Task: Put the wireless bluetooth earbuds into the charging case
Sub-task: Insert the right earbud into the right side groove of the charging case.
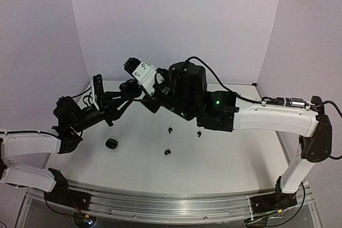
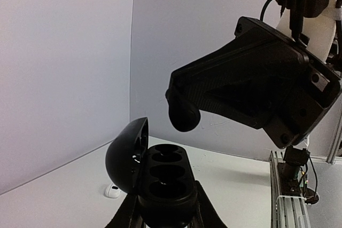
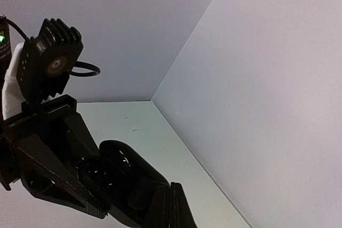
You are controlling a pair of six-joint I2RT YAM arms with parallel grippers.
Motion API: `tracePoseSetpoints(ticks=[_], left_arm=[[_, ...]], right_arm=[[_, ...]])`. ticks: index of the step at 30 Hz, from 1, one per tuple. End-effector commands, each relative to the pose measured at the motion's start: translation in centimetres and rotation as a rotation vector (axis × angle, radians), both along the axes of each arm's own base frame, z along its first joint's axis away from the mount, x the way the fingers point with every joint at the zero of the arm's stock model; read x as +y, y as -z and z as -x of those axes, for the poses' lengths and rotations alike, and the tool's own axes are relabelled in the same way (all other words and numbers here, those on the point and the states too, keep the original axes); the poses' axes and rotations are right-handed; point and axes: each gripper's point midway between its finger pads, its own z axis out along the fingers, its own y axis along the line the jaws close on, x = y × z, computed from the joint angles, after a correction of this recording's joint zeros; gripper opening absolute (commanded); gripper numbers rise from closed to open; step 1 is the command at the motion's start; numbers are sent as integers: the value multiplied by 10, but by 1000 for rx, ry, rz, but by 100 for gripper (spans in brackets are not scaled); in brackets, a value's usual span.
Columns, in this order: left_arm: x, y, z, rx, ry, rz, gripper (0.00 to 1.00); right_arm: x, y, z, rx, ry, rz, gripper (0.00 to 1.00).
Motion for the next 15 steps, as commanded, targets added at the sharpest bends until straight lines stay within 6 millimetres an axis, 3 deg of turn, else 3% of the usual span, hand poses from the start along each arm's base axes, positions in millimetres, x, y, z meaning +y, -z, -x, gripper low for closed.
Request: tracePoseSetpoints(ticks=[1, 15], left_arm=[[2, -33, 4, -67, 3, 53, 0], [1, -37, 3, -73, 4, 53, 0]], right_arm=[[4, -2, 0, -19, 11, 8, 0], [6, 10, -8, -24, 74, 49, 0]])
